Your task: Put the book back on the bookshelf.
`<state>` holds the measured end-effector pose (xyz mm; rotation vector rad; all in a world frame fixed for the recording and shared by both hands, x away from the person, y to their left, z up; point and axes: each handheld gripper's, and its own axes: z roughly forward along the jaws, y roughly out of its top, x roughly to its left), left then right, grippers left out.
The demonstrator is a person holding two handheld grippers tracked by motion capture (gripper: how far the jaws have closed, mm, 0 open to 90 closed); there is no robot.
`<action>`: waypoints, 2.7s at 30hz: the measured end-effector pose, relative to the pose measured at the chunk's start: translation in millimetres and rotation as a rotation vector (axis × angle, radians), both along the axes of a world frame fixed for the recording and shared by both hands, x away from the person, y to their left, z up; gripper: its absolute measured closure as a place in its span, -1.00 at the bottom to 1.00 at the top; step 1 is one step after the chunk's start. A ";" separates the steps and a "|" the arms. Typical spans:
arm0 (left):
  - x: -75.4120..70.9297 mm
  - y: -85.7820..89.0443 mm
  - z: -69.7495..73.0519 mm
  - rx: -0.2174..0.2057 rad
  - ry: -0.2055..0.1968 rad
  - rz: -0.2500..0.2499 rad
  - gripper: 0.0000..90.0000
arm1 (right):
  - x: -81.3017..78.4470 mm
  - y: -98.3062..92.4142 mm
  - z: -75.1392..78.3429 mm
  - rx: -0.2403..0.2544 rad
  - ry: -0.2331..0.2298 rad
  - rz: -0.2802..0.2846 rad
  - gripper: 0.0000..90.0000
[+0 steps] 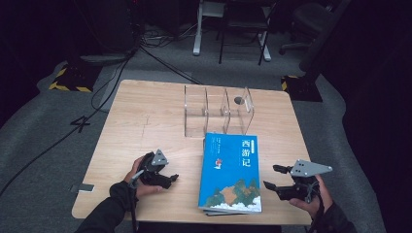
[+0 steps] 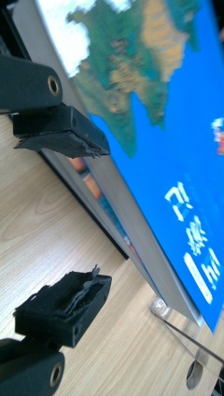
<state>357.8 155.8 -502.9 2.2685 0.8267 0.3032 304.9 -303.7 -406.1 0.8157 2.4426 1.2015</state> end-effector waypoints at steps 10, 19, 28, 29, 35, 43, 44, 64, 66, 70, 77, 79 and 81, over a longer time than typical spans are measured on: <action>-1.1 -2.2 -0.1 0.000 -0.003 -0.009 -0.59 | 8.6 33.0 1.3 -0.012 0.097 0.026 -0.40; -2.0 -10.5 0.7 0.003 0.003 -0.024 -0.58 | 31.9 34.7 -8.2 0.044 0.221 0.045 -0.66; 2.2 -27.8 7.4 -0.018 -0.001 -0.069 -0.50 | 47.5 38.8 -13.8 0.064 0.273 0.092 -0.81; 3.1 -30.0 9.2 -0.025 -0.007 -0.072 -0.49 | 48.6 39.9 -14.3 0.061 0.276 0.090 -0.84; 12.1 -45.1 19.9 -0.065 -0.019 -0.097 -0.44 | 51.6 46.6 -13.2 0.038 0.273 0.073 -0.90; 22.4 -64.8 24.8 -0.099 -0.018 -0.108 -0.42 | 50.0 48.2 -9.1 0.014 0.230 0.091 -0.86; 22.4 -64.8 24.8 -0.099 -0.018 -0.108 -0.41 | 49.8 48.1 -8.4 0.014 0.224 0.091 -0.84; 22.6 -70.2 24.6 -0.097 -0.034 -0.109 -0.35 | 68.2 59.6 -6.9 0.087 0.196 0.130 -0.63; 23.1 -69.9 24.2 -0.101 -0.032 -0.109 -0.35 | 74.7 61.6 -8.9 0.113 0.198 0.146 -0.51; 24.1 -70.4 24.0 -0.098 -0.039 -0.106 -0.34 | 86.2 65.8 -10.8 0.148 0.215 0.159 -0.13; 30.8 -70.7 23.1 -0.103 -0.046 -0.113 -0.29 | 95.0 63.9 -15.9 0.222 0.234 0.182 0.25; 34.5 -72.0 23.7 -0.093 -0.052 -0.109 -0.29 | 95.9 65.9 -15.8 0.226 0.226 0.183 0.32; 37.6 -72.7 24.0 -0.090 -0.057 -0.113 -0.25 | 97.1 70.3 -13.6 0.221 0.218 0.182 0.39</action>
